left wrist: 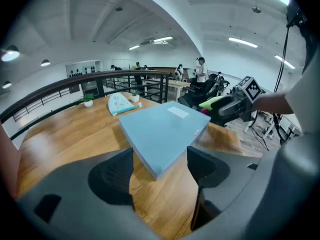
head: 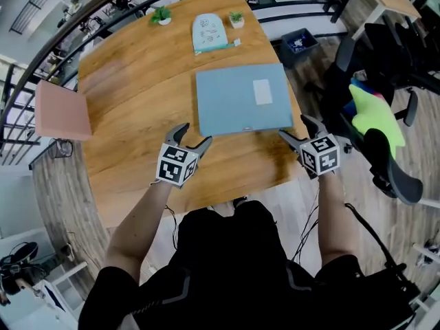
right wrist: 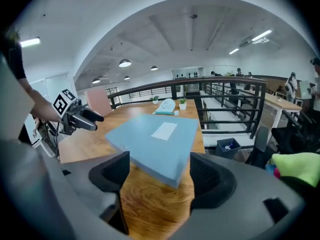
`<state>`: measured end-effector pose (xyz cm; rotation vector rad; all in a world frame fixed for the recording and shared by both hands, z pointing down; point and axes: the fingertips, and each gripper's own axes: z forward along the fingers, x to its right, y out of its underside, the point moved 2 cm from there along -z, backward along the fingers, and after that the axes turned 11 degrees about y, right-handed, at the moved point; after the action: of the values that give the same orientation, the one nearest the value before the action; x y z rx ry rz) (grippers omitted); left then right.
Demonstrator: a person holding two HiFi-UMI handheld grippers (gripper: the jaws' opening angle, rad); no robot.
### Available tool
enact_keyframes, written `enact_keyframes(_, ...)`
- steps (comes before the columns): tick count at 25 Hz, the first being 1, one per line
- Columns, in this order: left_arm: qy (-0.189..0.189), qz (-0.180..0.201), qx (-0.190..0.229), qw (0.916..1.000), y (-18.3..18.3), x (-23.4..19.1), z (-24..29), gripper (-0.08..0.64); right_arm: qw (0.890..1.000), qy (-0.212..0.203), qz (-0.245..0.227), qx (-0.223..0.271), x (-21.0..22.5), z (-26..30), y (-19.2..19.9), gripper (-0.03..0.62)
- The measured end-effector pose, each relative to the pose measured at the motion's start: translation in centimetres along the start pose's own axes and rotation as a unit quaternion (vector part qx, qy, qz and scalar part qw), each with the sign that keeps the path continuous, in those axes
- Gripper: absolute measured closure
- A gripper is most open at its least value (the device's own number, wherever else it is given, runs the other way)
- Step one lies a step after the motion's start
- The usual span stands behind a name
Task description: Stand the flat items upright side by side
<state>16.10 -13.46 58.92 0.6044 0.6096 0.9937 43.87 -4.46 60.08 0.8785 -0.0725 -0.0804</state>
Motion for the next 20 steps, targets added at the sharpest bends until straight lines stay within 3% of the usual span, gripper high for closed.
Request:
enact_keyframes(4, 0.004, 0.002, -0.036, 0.9993, 2.0, -0.1, 1.7, 0.222, 0.998, -0.004, -0.049, -0.04, -0.1, 2.0, 3.0, 0.213)
enact_keyframes(8, 0.01, 0.008, -0.059, 0.9982, 3.1, -0.6, 3.6, 0.222, 0.997, -0.003, -0.047, -0.065, 0.6, 3.6, 4.9, 0.212)
enact_keyframes(14, 0.028, -0.033, -0.09, 0.995, 4.9, -1.3, 5.2, 0.222, 0.995, -0.015, -0.058, -0.086, 0.7, 5.8, 6.5, 0.213)
enact_keyframes(20, 0.02, 0.008, -0.107, 0.994, 4.9, -2.2, 6.4, 0.222, 0.995, -0.027, -0.056, -0.075, 0.6, 7.2, 6.4, 0.215)
